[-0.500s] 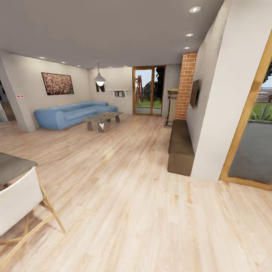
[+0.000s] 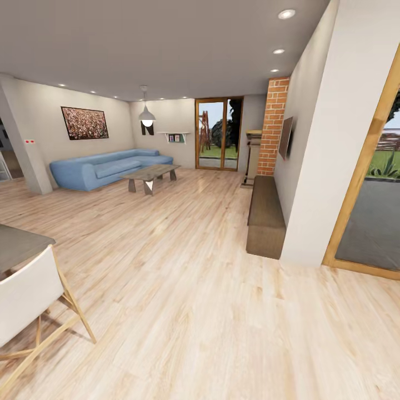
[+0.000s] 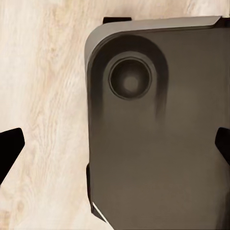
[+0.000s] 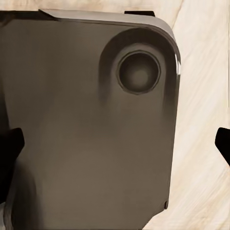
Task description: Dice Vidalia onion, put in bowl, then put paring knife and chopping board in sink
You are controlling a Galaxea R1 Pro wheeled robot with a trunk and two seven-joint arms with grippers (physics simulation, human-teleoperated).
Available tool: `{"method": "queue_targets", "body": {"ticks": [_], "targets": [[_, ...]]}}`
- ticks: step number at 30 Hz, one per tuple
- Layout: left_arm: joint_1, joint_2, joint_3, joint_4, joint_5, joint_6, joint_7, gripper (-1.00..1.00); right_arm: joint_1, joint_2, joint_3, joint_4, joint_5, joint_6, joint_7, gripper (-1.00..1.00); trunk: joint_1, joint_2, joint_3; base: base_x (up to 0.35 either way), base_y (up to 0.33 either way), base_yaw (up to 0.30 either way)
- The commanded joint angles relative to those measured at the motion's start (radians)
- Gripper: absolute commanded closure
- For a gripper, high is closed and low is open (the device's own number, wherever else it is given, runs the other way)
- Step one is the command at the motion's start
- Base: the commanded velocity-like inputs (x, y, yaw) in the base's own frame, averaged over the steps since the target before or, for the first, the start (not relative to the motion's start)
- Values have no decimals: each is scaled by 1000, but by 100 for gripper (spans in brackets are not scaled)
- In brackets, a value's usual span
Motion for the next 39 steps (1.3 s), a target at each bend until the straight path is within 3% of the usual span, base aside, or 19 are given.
{"method": "queue_targets", "body": {"ticks": [1,9,19,20,22,24,25,29,39], "targets": [[0,3,2,-7,0,-1,0,-100,0,-2,0,-6,0,-1,1,-100,0,0,-1,0,0,0],[0,19,5,-52,2,-1,0,-100,0,-9,3,-51,2,-14,2,-100,0,0,-1,0,0,0],[0,20,5,-108,3,0,2,-100,0,-5,1,-107,-4,-70,5,-100,0,0,-1,0,0,0],[0,20,5,-568,4,-1,1,-100,0,-4,1,-515,-5,-311,7,-100,0,0,-1,0,0,0],[0,20,5,-546,3,-9,0,-100,0,-3,2,-511,-5,-322,7,-100,0,0,-1,0,0,0],[0,21,6,-443,8,-172,0,-100,0,-2,4,-510,-6,-334,7,-100,0,0,-1,0,0,0],[0,22,6,-433,9,-194,1,-100,0,-2,4,-510,-6,-335,7,-100,0,0,-1,0,0,0],[0,22,5,-419,9,-229,2,-100,0,-2,4,-510,-5,-335,7,-100,0,0,0,0,0,-70],[0,26,5,-416,9,-236,2,-100,0,-3,4,-510,-5,-335,8,-100,0,0,6,0,0,-210]]}}
